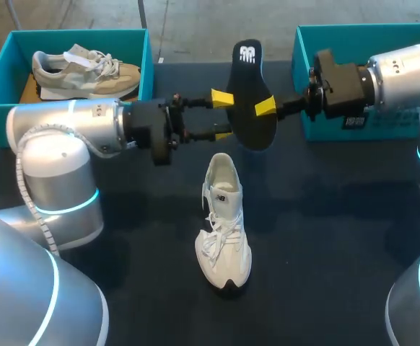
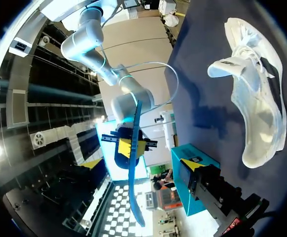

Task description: Take the shoe out of the shoebox, open the shoe tongue, remove and reinsert the insole, then place the shoe into the shoebox

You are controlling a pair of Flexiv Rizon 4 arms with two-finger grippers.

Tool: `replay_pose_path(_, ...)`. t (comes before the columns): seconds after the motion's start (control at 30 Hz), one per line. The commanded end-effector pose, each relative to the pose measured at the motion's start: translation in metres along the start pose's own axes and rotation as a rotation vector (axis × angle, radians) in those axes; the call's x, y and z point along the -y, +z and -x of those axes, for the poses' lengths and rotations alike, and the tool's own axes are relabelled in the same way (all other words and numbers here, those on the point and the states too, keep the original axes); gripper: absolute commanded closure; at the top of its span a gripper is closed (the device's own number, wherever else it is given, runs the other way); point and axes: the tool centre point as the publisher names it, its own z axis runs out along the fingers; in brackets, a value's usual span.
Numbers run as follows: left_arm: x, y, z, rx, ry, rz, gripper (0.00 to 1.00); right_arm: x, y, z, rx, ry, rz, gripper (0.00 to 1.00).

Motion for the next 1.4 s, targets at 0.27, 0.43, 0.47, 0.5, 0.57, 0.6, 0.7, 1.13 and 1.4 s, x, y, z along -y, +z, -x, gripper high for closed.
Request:
replay_pose_path(0.27, 0.01, -0.048, 0.014, -0.051, -0.103, -0.033, 0.0, -0.004, -0.012, -0.013, -0.006, -0.163, 0.053, 1.0)
replay_pose_path(0.43, 0.016, -0.06, 0.018, -0.058, -0.251, -0.044, 0.0, -0.006, -0.014, -0.016, 0.005, -0.214, 0.052, 1.0)
replay_pose_path(0.47, 0.019, -0.063, 0.018, -0.061, -0.333, -0.034, 0.0, -0.006, -0.013, -0.017, 0.007, -0.229, 0.05, 1.0)
replay_pose_path(0.5, 0.021, -0.066, 0.018, -0.071, -0.413, -0.028, 0.0, -0.006, -0.013, -0.019, 0.005, -0.246, 0.05, 1.0)
replay_pose_path(0.57, 0.024, -0.071, 0.018, -0.085, -0.513, -0.009, 0.0, -0.005, -0.013, -0.021, 0.008, -0.283, 0.049, 1.0)
replay_pose_path(0.6, 0.024, -0.072, 0.018, -0.084, -0.57, 0.001, 0.0, -0.004, -0.013, -0.023, 0.006, -0.299, 0.048, 1.0)
replay_pose_path(0.7, 0.026, -0.075, 0.019, -0.078, -0.686, 0.017, 0.0, -0.003, -0.013, -0.028, 0.006, -0.36, 0.047, 1.0)
replay_pose_path(1.13, 0.017, -0.082, -0.001, -0.055, -0.923, 0.168, 0.0, 0.001, -0.013, -0.041, -0.159, -0.536, 0.041, 1.0)
replay_pose_path(1.4, 0.017, -0.082, -0.001, -0.055, -0.923, 0.168, 0.0, 0.001, -0.013, -0.041, -0.159, -0.536, 0.041, 1.0)
